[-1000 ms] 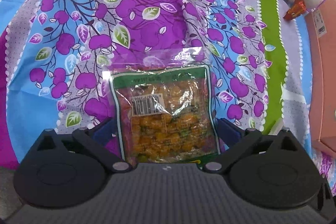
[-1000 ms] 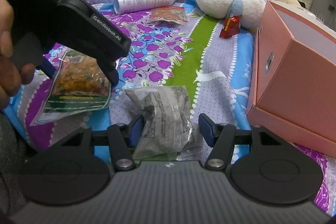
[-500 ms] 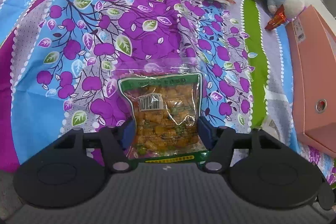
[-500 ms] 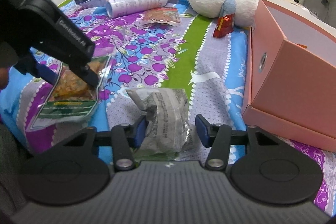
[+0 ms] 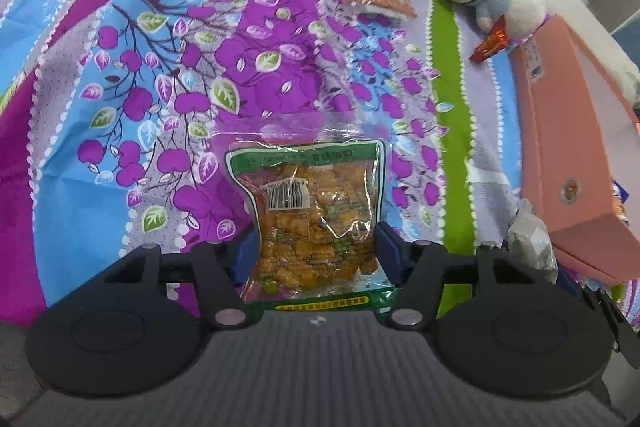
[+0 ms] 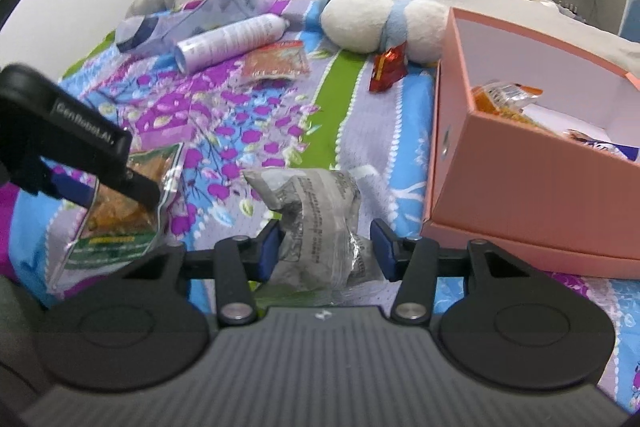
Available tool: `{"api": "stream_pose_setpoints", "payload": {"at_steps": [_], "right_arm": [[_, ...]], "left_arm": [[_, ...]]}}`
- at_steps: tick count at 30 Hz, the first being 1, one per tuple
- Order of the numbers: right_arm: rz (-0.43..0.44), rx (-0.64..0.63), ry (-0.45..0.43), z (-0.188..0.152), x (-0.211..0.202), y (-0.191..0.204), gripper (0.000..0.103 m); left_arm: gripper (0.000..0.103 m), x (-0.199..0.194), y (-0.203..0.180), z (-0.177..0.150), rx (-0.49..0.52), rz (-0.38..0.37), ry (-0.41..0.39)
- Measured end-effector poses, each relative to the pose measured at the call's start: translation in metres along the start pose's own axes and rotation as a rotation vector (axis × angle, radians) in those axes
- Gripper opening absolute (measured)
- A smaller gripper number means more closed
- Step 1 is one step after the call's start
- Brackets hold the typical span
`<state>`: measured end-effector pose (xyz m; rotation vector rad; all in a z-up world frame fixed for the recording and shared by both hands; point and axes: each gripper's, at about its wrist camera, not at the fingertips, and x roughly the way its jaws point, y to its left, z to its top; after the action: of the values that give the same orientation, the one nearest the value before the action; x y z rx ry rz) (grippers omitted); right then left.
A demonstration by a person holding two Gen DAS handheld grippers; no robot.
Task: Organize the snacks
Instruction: 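Carry the green-labelled bag and silver foil bag over the pink box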
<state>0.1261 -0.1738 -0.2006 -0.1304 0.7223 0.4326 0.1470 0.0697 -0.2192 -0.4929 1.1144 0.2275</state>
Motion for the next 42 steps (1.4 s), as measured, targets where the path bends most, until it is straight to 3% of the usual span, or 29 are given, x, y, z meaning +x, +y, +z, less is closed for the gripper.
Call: {"api": "stream_pose_setpoints", "payload": {"at_steps": [12, 24, 38, 42], "right_arm": [[-0.033, 0.079, -0.067, 0.023, -0.04, -0.013, 0.052], [-0.094, 0.126, -0.149, 0.037, -0.066, -0.035, 0.052], [-0.238, 0.22, -0.26, 0.065, -0.088, -0.104, 0.052], [-0.277, 0.234, -0.263, 0.076, -0.088, -0.13, 0.052]], "left_arm": [[0.066, -0.041, -0.03, 0.002, 0.109, -0.06, -0.072], [0.066, -0.066, -0.087, 0.007, 0.276, -0.171, -0.14], [0.066, -0.078, -0.201, 0.036, 0.492, -0.325, -0.23], [0.066, -0.072, -0.238, 0.047, 0.598, -0.343, -0.221]]}}
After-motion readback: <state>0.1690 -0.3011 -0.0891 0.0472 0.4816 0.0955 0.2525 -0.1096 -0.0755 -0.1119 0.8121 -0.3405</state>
